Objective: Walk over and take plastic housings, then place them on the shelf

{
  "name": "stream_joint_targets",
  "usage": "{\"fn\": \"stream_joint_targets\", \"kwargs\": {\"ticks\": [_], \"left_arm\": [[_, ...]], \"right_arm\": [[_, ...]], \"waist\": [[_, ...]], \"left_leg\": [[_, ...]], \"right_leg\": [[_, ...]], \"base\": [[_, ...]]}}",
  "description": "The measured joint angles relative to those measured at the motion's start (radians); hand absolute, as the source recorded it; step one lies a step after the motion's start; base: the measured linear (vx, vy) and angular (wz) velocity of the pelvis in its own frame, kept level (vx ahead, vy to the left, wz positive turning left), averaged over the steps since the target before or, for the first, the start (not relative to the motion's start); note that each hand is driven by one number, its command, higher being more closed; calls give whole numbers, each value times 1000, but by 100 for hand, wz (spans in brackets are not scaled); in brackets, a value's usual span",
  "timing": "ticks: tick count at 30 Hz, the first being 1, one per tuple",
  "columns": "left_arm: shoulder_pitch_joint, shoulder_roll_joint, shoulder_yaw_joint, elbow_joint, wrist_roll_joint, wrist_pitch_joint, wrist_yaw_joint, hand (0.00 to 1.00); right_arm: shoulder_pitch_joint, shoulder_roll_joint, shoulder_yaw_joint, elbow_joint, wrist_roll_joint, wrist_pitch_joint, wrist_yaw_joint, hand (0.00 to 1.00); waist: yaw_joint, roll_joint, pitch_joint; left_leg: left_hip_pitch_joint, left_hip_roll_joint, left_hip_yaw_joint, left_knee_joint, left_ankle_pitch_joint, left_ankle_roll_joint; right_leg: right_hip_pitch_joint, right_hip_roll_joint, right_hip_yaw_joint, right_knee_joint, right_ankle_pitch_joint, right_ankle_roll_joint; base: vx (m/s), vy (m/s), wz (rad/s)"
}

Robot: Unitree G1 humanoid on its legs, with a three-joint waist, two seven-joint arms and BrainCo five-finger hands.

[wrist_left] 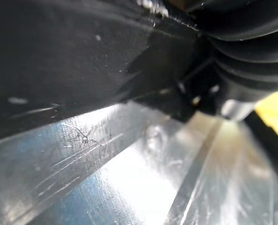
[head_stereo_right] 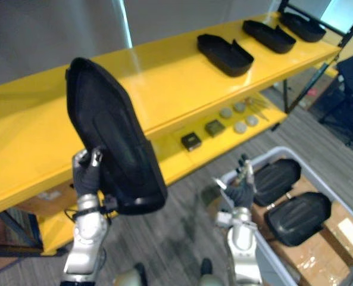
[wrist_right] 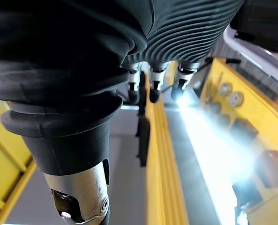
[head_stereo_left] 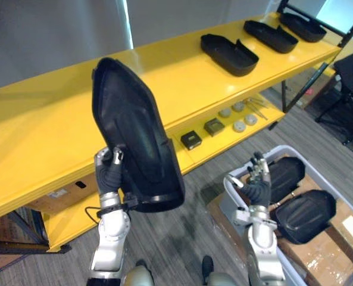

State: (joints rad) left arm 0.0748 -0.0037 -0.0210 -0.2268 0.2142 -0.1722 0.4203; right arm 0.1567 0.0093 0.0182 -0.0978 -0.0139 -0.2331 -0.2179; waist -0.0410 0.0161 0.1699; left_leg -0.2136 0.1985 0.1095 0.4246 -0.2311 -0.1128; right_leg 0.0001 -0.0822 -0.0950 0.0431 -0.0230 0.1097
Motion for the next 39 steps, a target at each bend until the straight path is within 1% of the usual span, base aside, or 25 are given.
{"fn": "stream_joint_targets", "kwargs": {"ticks": [2, 5, 7, 9, 10, 11, 13, 15, 16, 19, 20, 23, 24, 27, 28, 29, 30, 32, 33, 34, 35, 36, 37, 38, 39], "left_arm": [[-5, -5, 0, 0, 0, 0, 0, 100], [-5, -1, 10, -5, 1, 6, 9, 100], [-8, 10, 17, -19, 4, 21, 15, 100], [-31, 18, 17, -23, 12, 32, 14, 100], [-83, 34, 17, -15, 25, 45, 14, 100], [-115, 44, 17, -4, 31, 47, 14, 100], [-232, 87, 30, 49, 31, 52, 18, 100], [-360, 145, 72, 124, 31, 77, 24, 100], [-421, 174, 90, 173, 31, 91, 31, 100], [-514, 216, 104, 255, 26, 119, 44, 100], [-528, 226, 111, 265, 19, 124, 46, 100], [-517, 213, 115, 258, -1, 124, 61, 100], [-495, 193, 115, 237, -12, 124, 71, 100], [-336, 83, 74, 93, -18, 121, 83, 100], [-244, 42, 41, 30, -17, 115, 84, 100], [-201, 20, 25, 6, -14, 111, 84, 100], [-131, -15, -1, -24, -4, 109, 85, 100], [-59, -43, -21, -58, 0, 108, 85, 100], [-31, -47, -29, -77, 0, 107, 85, 100], [-15, -45, -30, -92, 1, 96, 83, 100], [-12, -43, -30, -94, 2, 85, 80, 100], [-4, -38, -30, -105, 4, 73, 78, 100], [5, -26, -31, -119, 9, 65, 78, 100], [6, -20, -30, -122, 13, 64, 79, 100], [9, 3, -27, -124, 32, 57, 79, 100]], "right_arm": [[-8, -16, -19, 0, 1, 0, 1, 0], [-10, -12, -28, 0, 1, 0, 2, 0], [-5, -10, -36, 0, 0, -1, 2, 0], [2, -10, -36, -1, -1, -1, 3, 0], [9, -6, -35, -4, 1, -1, 7, 0], [15, -5, -35, -4, 1, -1, 11, 0], [34, -2, -30, -10, 1, -1, 26, 0], [48, 5, -9, -21, 0, -1, 46, 0], [62, 4, 4, -40, 0, -1, 52, 0], [72, 3, 25, -68, 1, -1, 68, 0], [68, 3, 41, -70, 2, -1, 69, 0], [60, -1, 86, -70, 20, -1, 77, 0], [55, -1, 101, -70, 21, -1, 87, 0], [53, -3, 136, -69, 20, -1, 92, 0], [50, -1, 142, -69, 19, -1, 92, 0], [47, 1, 143, -66, 19, -2, 91, 0], [34, 1, 141, -53, 18, -2, 86, 0], [4, -4, 142, -34, 16, -2, 84, 0], [-19, -4, 142, -19, 10, -2, 83, 0], [-45, -4, 142, 0, -6, -3, 82, 0], [-54, -4, 141, 5, -11, -3, 80, 0], [-61, -4, 142, 5, -13, -4, 73, 0], [-60, -2, 141, 6, -23, -7, 63, 0], [-60, 2, 141, 9, -30, -7, 63, 0], [-61, 4, 143, 24, -40, -10, 63, 0]], "waist": [[2, 4, -7], [13, -13, -17], [14, -13, -25], [8, -10, -49], [-2, -8, -52], [-3, -9, -55], [-7, -10, -59], [-31, -12, -61], [-31, -14, -62], [-37, -16, -63], [-45, -16, -63], [-51, -16, -63], [-52, -16, -63], [-51, -17, -64], [-47, -17, -64], [-43, -17, -64], [-31, -17, -64], [-12, -17, -64], [3, -17, -63], [10, -15, -62], [10, -13, -61], [9, -11, -60], [4, -18, -57], [2, -12, -51], [0, -9, -53]], "left_leg": [[5, -20, -16, -43, 20, -2], [43, -55, 6, -170, 92, 0], [87, -66, 24, -250, 127, -6], [96, -64, 43, -277, 134, -8], [105, -66, 46, -284, 136, -9], [111, -66, 50, -287, 136, -9], [129, -67, 67, -300, 136, -9], [147, -71, 83, -319, 136, -9], [154, -72, 96, -326, 136, -8], [155, -74, 97, -345, 141, -5], [154, -76, 97, -353, 144, -5], [155, -78, 98, -372, 150, -4], [158, -79, 98, -383, 155, -5], [160, -80, 94, -388, 154, -5], [160, -80, 93, -386, 153, -4], [160, -80, 91, -385, 152, -2], [162, -78, 89, -377, 148, 3], [169, -77, 86, -366, 139, 9], [174, -74, 82, -347, 124, 13], [178, -72, 70, -330, 102, 18], [178, -73, 59, -322, 93, 23], [181, -77, 38, -311, 79, 37], [199, -87, 8, -316, 75, 51], [209, -90, -6, -317, 73, 59], [213, -87, -34, -313, 69, 65]], "right_leg": [[-1, -6, -12, -4, 2, 3], [-22, -33, -9, -26, 18, 5], [-26, -38, 4, -32, 20, 5], [-38, -36, 17, -38, 26, 4], [-33, -36, 20, -42, 30, 5], [-33, -36, 27, -42, 30, 5], [-35, -37, 50, -42, 32, 5], [-38, -38, 70, -42, 36, 7], [-41, -38, 82, -48, 41, 9], [-50, -37, 93, -59, 51, 7], [-55, -38, 94, -62, 54, 7], [-66, -36, 97, -65, 61, 7], [-69, -36, 98, -66, 64, 8], [-67, -37, 97, -66, 68, 11], [-67, -38, 96, -63, 68, 11], [-67, -38, 95, -58, 68, 11], [-67, -37, 94, -45, 68, 11], [-70, -37, 93, -11, 66, 14], [-80, -37, 92, 37, 61, 22], [-108, -37, 90, 129, 41, 44], [-131, -39, 88, 192, 31, 50], [-182, -44, 90, 325, 29, 51], [-217, -61, 97, 447, 32, 50], [-238, -66, 99, 492, 21, 39], [-246, -64, 97, 499, -37, -3]], "base": [[-37, -21, 27], [-12, -17, 3], [14, -38, -16], [53, -32, -25], [76, -20, -24], [80, 1, -27], [46, 12, -29], [24, 22, -29], [26, 25, -31], [13, 7, -15], [14, 0, -5], [28, 1, -6], [26, 4, -5], [37, 11, 1], [45, 17, 5], [44, 26, 6], [17, 32, 6], [-3, 47, 4], [-37, 68, 4], [-55, 70, 10], [-84, 84, 29], [-86, 81, 50], [-66, 71, 58], [-30, 32, 67], [-1, 4, 78]]}}
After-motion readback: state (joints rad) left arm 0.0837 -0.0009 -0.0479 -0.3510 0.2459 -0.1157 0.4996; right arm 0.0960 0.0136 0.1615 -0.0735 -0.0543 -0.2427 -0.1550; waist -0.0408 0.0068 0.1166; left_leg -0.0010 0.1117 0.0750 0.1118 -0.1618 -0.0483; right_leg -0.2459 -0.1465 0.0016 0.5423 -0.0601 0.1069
